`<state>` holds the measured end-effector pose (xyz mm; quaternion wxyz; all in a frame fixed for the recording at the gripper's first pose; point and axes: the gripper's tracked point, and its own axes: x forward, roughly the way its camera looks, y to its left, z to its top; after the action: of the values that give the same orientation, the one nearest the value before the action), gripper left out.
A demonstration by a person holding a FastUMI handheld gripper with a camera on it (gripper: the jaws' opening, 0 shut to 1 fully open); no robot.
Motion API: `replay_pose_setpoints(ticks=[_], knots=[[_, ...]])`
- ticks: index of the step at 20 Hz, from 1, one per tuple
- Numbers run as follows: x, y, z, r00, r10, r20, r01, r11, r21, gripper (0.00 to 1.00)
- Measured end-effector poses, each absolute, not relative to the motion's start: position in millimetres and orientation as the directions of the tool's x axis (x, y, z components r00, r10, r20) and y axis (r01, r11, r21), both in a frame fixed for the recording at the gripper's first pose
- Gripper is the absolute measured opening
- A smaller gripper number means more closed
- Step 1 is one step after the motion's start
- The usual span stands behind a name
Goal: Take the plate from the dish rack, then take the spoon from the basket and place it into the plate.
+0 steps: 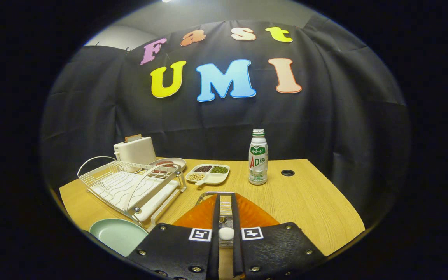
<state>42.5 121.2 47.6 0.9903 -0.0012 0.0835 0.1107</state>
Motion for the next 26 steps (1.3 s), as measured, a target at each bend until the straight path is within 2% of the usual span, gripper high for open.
replay_pose_setpoints(ticks=[2, 4, 15, 22, 26], knots=[[38, 120, 55, 0.965, 0.189, -0.184, -0.196, 0.980, -0.022, 0.13], [36, 121, 73, 0.969, 0.165, -0.184, -0.172, 0.985, -0.021, 0.08], [1, 132, 166, 0.979, 0.138, -0.151, -0.148, 0.988, -0.052, 0.08], [-27, 146, 190, 0.975, 0.141, -0.172, -0.147, 0.989, -0.026, 0.08], [-44, 166, 176, 0.958, 0.176, -0.228, -0.182, 0.983, -0.005, 0.08]])
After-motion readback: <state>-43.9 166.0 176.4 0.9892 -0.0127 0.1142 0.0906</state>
